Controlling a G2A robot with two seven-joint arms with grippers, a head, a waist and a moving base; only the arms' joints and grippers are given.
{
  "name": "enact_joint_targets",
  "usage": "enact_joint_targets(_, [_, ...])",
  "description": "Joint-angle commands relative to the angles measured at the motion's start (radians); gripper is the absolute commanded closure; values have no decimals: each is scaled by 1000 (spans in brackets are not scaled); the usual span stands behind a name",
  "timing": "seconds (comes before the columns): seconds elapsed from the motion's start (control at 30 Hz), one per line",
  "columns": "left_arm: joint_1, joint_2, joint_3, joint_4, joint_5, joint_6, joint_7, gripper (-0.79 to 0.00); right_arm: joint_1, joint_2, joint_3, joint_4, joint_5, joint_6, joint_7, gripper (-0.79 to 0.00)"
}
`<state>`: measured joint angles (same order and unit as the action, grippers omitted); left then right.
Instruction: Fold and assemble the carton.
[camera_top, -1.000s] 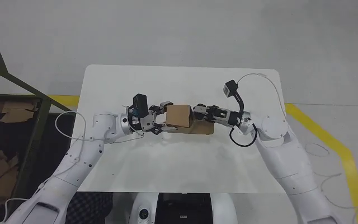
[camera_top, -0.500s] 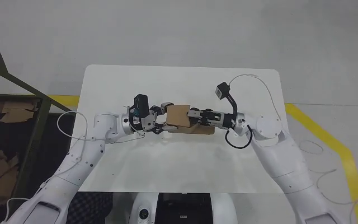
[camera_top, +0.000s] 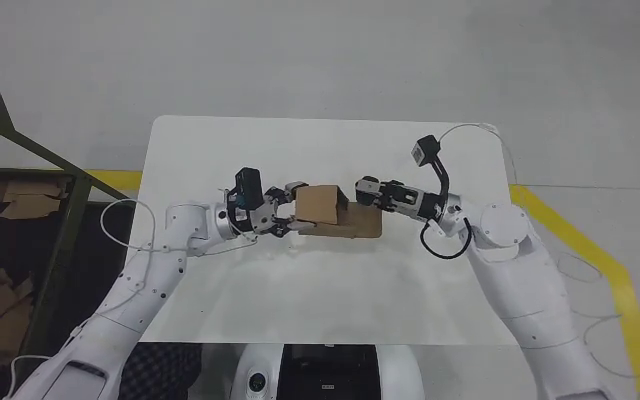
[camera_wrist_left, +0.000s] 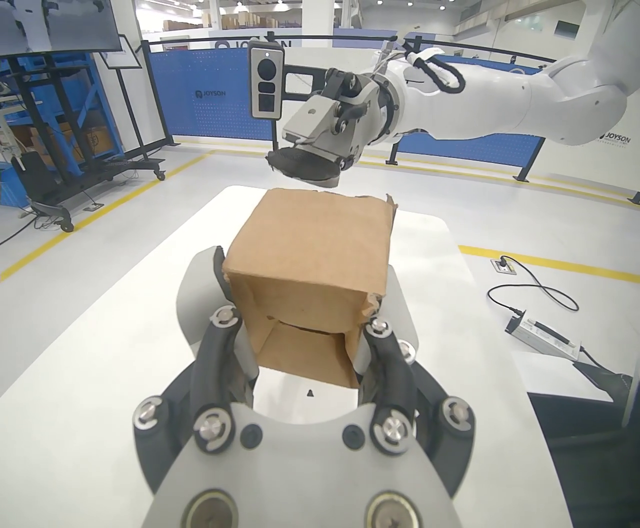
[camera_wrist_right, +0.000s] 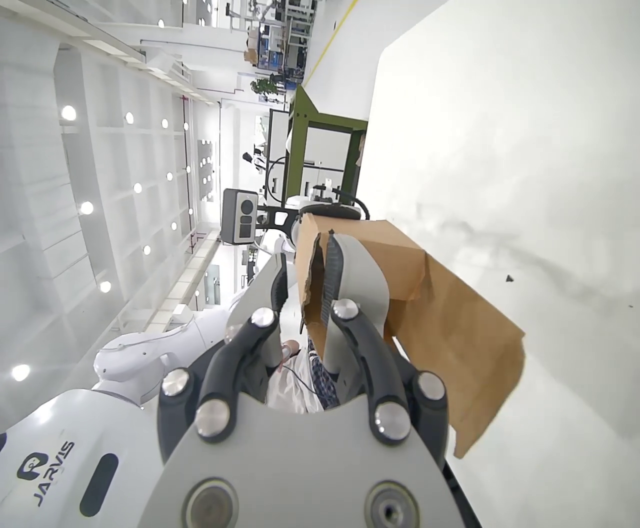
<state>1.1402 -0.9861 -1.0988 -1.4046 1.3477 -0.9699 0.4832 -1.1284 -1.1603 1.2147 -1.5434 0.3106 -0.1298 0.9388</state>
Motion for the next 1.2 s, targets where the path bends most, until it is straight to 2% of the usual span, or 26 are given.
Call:
enact_joint_targets(0.0, [0,1,-9,5,0,6,8,-449,-27,7,29,-12,-1,-2,0,-139])
enact_joint_targets(0.17, [3,2,-27,9,-4,17,27,-440,-98,22,86,-23,-21,18,-4,-132])
enact_joint_targets(0.37, [11,3,-39,-4,-9,19,49,-440,-120,26,106,46,-10,41,-45,-123])
enact_joint_targets(0.77, [22,0,-56,-14,-35,40,72,-422,-75,8,1,117,90,-27,67,-129])
enact_joint_targets(1.17, [26,-4,-54,-21,-36,28,67,-419,-31,-3,-61,111,87,-51,75,-129])
